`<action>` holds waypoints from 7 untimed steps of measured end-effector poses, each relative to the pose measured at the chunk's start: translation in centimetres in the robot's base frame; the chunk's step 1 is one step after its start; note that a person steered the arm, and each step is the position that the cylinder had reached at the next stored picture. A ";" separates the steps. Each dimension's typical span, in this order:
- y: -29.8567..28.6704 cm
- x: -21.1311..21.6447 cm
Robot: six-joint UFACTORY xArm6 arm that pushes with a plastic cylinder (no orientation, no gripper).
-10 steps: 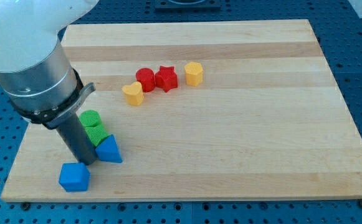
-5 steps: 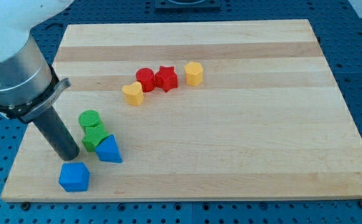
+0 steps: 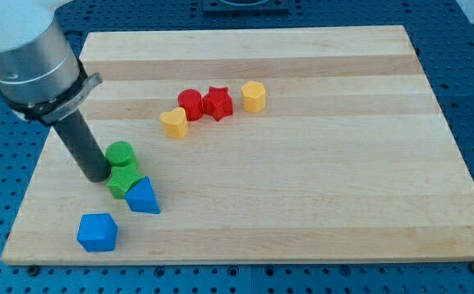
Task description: Push the green circle right a bit
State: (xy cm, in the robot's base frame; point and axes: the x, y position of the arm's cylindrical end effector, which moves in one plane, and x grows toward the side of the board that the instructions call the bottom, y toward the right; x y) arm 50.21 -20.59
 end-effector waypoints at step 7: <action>-0.2 -3.9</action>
State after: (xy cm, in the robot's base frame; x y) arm 46.34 -20.78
